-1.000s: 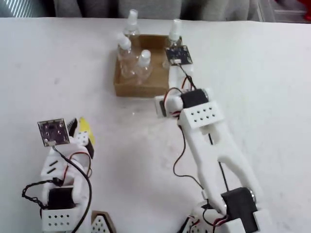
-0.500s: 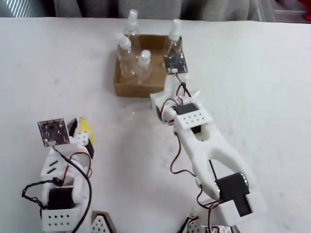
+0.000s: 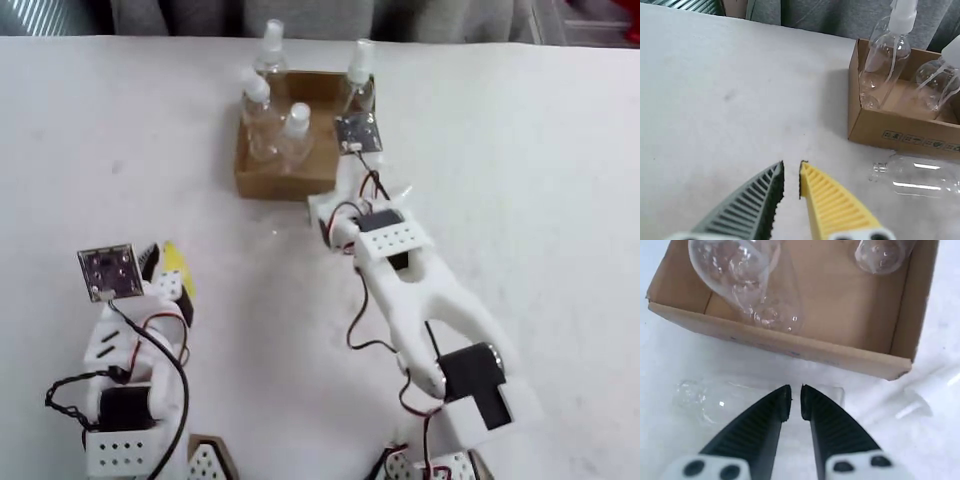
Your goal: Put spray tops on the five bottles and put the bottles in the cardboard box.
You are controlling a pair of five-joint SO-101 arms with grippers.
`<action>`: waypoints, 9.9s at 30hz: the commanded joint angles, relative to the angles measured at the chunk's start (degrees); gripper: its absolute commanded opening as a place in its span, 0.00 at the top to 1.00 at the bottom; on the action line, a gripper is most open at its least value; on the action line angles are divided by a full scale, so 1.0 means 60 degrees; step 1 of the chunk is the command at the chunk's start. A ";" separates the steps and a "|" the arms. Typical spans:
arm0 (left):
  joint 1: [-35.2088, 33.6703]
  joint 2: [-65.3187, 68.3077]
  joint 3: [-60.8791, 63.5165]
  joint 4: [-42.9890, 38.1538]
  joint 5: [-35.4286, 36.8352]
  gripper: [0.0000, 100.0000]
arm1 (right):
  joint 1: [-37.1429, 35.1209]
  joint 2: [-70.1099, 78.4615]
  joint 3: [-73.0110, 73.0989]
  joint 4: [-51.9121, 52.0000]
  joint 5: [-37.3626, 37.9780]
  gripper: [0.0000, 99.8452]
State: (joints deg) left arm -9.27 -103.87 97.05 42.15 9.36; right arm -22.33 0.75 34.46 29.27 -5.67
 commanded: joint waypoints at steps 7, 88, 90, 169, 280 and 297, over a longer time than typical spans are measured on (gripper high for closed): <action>-0.0110 -0.0110 0.0000 -0.0132 0.0029 0.92 | -0.0564 -0.2513 0.0103 0.4037 0.0103 0.98; -0.0095 -0.0110 0.0000 -0.0132 0.0029 0.92 | -0.2264 0.4198 -0.7985 0.7963 1.1297 0.71; -0.0095 -0.0110 0.0000 -0.0132 0.0029 0.92 | -0.2278 0.4198 -0.7985 0.7963 1.1297 0.71; -0.0037 -0.0110 -0.0132 -0.0147 0.0103 0.91 | 0.3436 -0.1795 -0.4293 0.9560 0.2974 0.98; 0.6630 2.9941 -2.9509 0.4821 -0.1641 0.76 | 0.9341 -0.6952 0.6374 0.3465 0.6168 0.98; 0.7846 2.9824 -3.2176 0.6579 -0.0879 0.98 | 0.9326 -0.6952 0.6374 0.3451 0.6168 0.98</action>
State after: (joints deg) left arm 35.47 77.41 -90.11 78.29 2.24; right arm 33.41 -39.87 72.79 50.99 30.64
